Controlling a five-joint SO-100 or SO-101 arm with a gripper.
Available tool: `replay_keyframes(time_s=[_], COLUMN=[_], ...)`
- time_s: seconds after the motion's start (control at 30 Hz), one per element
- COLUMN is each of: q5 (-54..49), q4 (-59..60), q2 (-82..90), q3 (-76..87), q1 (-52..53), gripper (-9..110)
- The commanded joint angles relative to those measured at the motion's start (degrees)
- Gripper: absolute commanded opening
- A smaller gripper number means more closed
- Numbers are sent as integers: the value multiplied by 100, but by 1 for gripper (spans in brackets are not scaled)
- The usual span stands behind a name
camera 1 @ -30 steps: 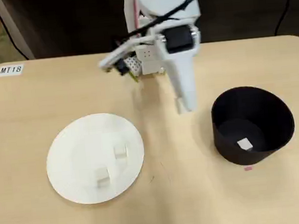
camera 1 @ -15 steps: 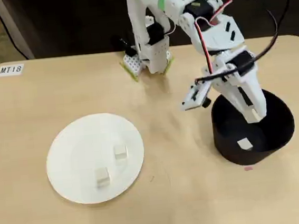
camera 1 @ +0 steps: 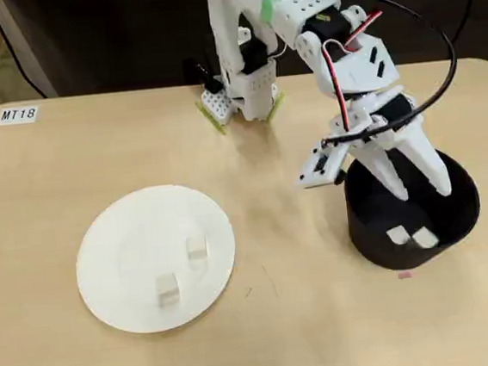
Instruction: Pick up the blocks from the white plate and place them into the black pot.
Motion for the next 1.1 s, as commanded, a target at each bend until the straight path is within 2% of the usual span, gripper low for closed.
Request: replay_keyframes(time_s=[0.0,0.03,0.23,0.47,0.57,0.8,1.07], q5=[-79,-88,-369,-984,-1354,-1986,-2083], q4=[352,580,2285,4104,4764,5168,5968], q2=[422,536,686,-1020,-2021,-3401,-5010], q3=[-105,-149,-1090,-2944,-3867,-5089,-6996], q1=[316,492,2259,4210,4579,5063,5432], gripper=[2,-2,-2,-2,-2,-2,-2])
